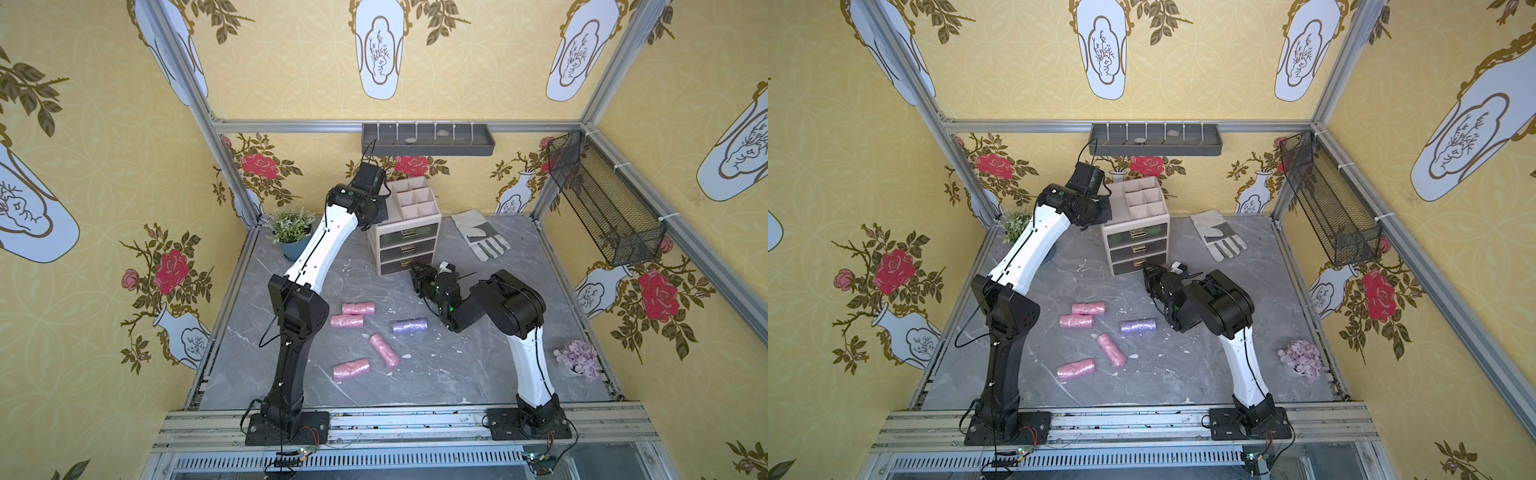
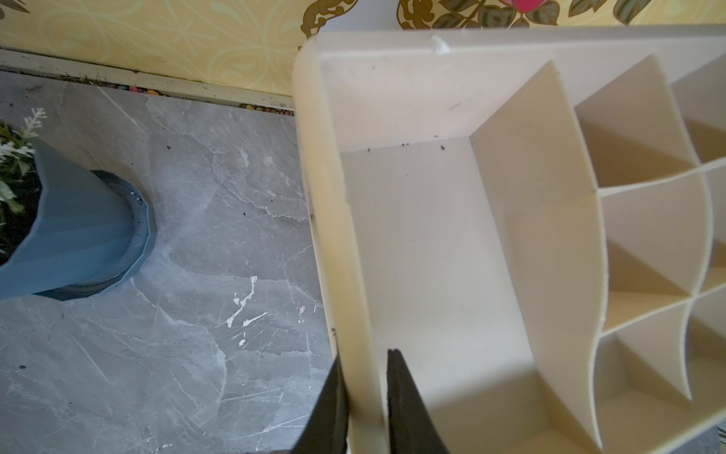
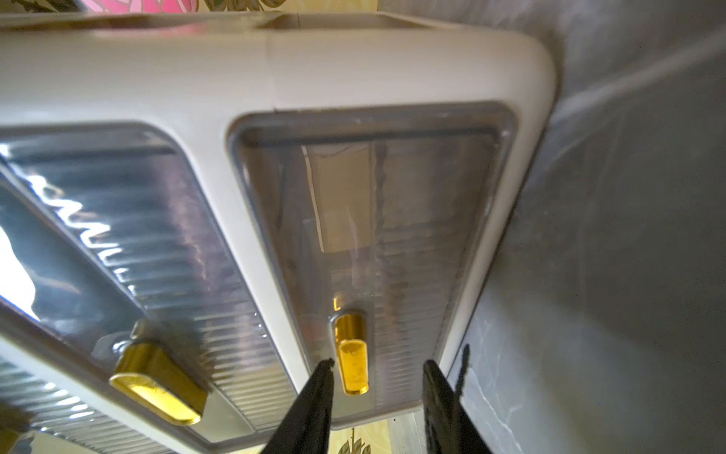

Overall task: Sort the rolls of trash bags by color and place them into the drawer
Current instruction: Open the drawer in the storage box.

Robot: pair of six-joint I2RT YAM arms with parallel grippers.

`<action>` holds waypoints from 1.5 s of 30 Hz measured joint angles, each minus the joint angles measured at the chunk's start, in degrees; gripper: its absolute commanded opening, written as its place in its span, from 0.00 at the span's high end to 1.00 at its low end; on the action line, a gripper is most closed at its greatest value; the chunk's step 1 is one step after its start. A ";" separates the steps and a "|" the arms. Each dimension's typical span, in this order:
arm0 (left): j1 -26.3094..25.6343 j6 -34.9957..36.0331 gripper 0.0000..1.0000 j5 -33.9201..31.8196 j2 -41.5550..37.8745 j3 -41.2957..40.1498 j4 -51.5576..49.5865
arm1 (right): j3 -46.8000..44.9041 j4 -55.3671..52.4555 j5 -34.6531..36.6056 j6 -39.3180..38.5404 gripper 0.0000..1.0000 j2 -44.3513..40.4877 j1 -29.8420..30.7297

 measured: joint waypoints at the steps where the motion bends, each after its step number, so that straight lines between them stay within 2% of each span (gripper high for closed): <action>1: 0.02 -0.20 0.86 -0.20 0.02 0.00 0.07 | -0.02 0.04 -0.02 0.00 0.61 -0.31 0.00; 5: 0.15 0.02 0.90 -0.02 0.22 0.07 0.57 | -0.07 0.00 -0.17 0.04 0.61 -0.83 -0.11; 13: 0.13 -0.11 0.90 -0.28 1.09 1.51 0.28 | 1.03 -0.35 -0.59 0.50 0.62 -0.63 -0.44; 18: 0.15 -0.24 0.90 -0.44 1.29 1.62 0.48 | 2.14 0.02 -0.81 1.49 0.69 0.48 -0.48; 36: 0.26 -0.66 0.90 -0.63 1.40 1.68 0.76 | 4.81 -2.56 -0.37 2.40 0.83 1.55 -0.76; 45: 0.26 -0.96 1.00 -0.72 1.95 2.38 0.63 | 2.91 -3.41 -1.42 2.97 0.91 -0.02 -0.85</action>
